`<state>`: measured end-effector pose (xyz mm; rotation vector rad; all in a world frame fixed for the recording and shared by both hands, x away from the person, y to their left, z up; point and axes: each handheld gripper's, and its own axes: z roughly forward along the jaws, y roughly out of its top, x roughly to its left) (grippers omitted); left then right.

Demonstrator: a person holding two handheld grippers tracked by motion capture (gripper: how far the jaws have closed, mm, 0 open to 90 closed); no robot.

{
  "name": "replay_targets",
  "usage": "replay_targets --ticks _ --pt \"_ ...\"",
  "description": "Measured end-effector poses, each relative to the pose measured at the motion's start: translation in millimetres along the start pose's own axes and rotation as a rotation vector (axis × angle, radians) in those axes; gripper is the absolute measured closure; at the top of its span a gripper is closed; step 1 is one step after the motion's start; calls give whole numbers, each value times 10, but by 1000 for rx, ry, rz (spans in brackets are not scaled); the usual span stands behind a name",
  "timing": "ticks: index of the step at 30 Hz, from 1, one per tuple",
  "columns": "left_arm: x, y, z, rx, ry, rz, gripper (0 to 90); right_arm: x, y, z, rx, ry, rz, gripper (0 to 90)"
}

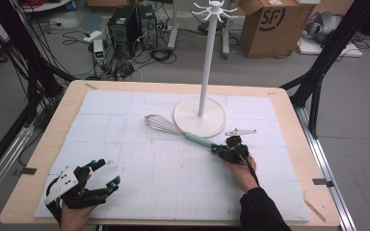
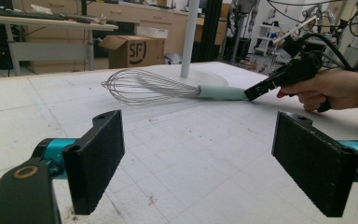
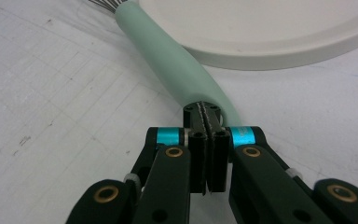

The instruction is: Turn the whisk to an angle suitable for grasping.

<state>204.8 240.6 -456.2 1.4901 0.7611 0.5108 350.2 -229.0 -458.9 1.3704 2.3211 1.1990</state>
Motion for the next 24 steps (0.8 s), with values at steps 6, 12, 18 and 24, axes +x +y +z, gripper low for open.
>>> replay_targets --ticks 6,12,18,24 --pt "2 0 2 3 -1 5 174 -5 1 1 -1 -1 8 900" --pt "7 -1 1 4 1 4 174 87 15 -81 -20 17 -19 899" --pt "2 0 4 3 2 6 174 207 -2 -317 -97 46 -66 881" --pt "-2 0 16 5 2 5 174 252 -121 -590 -166 82 -90 834"
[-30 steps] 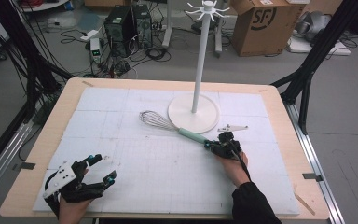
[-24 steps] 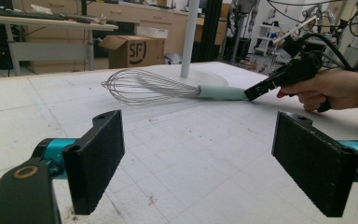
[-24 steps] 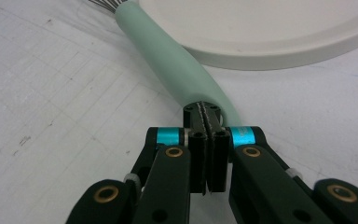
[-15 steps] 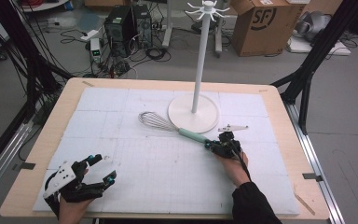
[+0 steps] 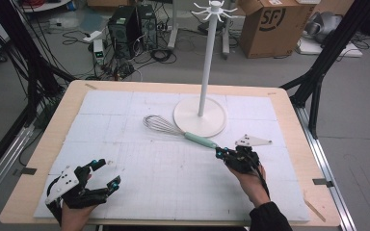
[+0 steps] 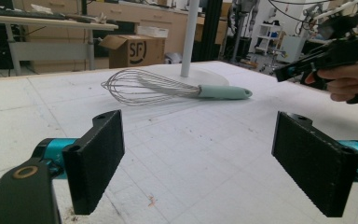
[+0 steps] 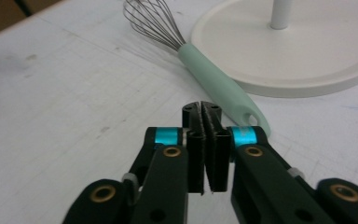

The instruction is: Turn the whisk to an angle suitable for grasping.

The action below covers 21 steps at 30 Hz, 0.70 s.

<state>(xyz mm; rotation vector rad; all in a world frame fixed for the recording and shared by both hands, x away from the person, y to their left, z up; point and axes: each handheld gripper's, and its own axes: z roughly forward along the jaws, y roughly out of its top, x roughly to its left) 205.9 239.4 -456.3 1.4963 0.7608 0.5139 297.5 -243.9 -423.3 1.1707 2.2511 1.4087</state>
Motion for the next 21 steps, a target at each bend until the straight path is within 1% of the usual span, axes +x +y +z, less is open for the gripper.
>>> replay_targets --ticks 2,3,4,5,6,7,8,9,10,14,18,19,21 --pt "2 -1 7 4 -1 4 174 2 -45 -93 -25 18 1 795" --pt "0 -1 10 4 0 1 174 15 -69 -135 -29 28 -4 762" --pt "-1 -1 14 4 0 2 174 20 -88 -161 -36 30 -23 711" --pt "-3 -1 20 5 -3 1 174 39 -117 -204 -35 37 -34 634" --pt "-4 -1 22 8 -3 3 174 49 -134 -231 -35 33 -40 559" --pt "-4 -2 26 9 -2 4 174 59 -148 -261 -42 30 -42 541" --pt "-4 -1 30 10 -3 6 174 69 -159 -287 -49 39 -41 519" --pt "-6 -2 34 11 -3 4 174 82 -171 -328 -70 41 -49 474" --pt "-5 -2 35 13 -2 7 174 95 -179 -358 -82 30 -49 431" --pt "-3 -2 36 13 1 7 174 113 -196 -448 -118 24 -45 389" --pt "-11 -1 57 15 -1 7 174 143 -217 -524 -140 24 -47 372" --pt "-9 0 58 19 -3 10 174 159 -230 -553 -150 27 -44 361" --pt "-5 -1 68 16 -5 4 174 185 -261 -603 -170 27 -55 317"
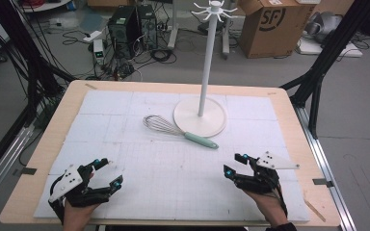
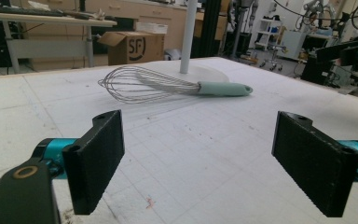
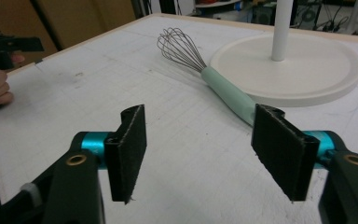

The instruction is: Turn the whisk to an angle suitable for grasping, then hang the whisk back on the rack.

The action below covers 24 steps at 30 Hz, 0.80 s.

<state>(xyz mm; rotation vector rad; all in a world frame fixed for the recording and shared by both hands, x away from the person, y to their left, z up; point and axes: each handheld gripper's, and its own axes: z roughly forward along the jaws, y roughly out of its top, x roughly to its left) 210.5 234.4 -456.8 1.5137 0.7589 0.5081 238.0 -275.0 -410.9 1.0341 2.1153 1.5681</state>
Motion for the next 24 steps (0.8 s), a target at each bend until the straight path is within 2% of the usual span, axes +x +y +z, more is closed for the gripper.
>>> replay_targets --ticks 2,4,6,7,9,12,16,19,21,24 --pt "14 10 14 -22 -17 -37 173 27 -35 -64 -36 6 -15 248" --pt "25 37 44 -21 -18 -19 171 37 -76 -116 -63 19 -27 201" --pt "45 71 82 -24 -35 -25 163 29 -108 -157 -78 27 -39 182" --pt "59 107 113 -19 -36 -10 163 27 -115 -170 -83 28 -37 159" --pt "83 160 176 -22 -47 0 147 11 -123 -208 -99 36 -39 151" --pt "106 236 302 -1 -77 23 150 -4 -128 -252 -121 37 -41 151" --pt "107 381 499 31 -160 45 172 -38 -141 -291 -137 31 -31 152" --pt "101 525 667 73 -220 88 235 -66 -154 -301 -144 27 -18 152" --pt "103 607 779 84 -256 90 253 -81 -166 -306 -140 25 -15 152" --pt "110 705 934 107 -280 99 265 -97 -175 -317 -144 24 -13 152"
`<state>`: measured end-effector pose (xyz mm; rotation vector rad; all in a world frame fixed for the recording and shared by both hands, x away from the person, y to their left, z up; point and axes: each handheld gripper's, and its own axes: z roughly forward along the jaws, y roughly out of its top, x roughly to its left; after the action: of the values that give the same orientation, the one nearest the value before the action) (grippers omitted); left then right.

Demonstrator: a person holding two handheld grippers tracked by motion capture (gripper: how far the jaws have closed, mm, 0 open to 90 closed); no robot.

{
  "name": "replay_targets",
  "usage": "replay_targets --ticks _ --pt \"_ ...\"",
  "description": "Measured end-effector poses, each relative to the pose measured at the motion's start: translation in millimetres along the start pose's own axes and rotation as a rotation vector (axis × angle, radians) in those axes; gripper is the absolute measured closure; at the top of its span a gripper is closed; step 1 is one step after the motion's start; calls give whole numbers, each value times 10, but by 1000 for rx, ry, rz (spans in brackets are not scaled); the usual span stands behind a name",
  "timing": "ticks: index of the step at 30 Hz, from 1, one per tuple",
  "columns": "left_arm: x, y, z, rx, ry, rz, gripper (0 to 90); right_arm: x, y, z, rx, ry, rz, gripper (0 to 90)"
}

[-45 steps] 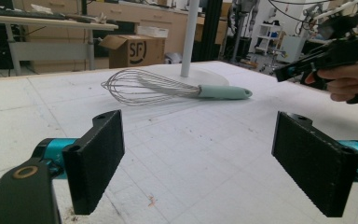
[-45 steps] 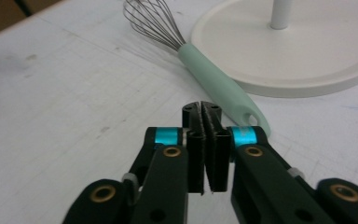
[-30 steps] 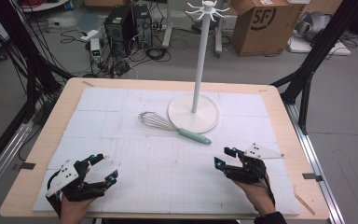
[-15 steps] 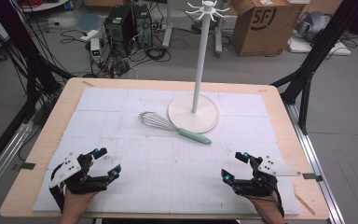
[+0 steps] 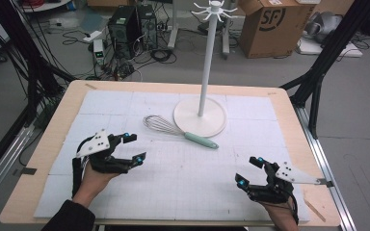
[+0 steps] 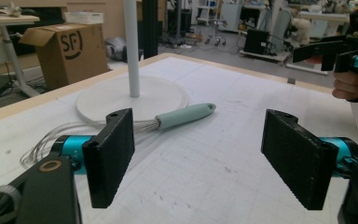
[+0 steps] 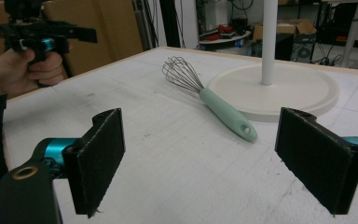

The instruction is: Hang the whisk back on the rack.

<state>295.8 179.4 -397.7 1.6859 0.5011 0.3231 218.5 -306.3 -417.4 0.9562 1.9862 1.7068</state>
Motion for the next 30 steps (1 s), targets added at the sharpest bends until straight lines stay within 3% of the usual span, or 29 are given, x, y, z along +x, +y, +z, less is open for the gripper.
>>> replay_targets --ticks 8,18,26,30 --pt "108 180 336 49 -58 26 264 -5 -5 -18 -18 -9 -2 152" --pt "266 428 856 179 -132 122 280 -24 -2 -51 -28 3 14 152" --pt "369 544 1139 242 -214 124 301 -55 10 -90 -53 3 19 152" --pt "383 564 1327 310 -260 159 314 -61 12 -98 -54 8 21 152"
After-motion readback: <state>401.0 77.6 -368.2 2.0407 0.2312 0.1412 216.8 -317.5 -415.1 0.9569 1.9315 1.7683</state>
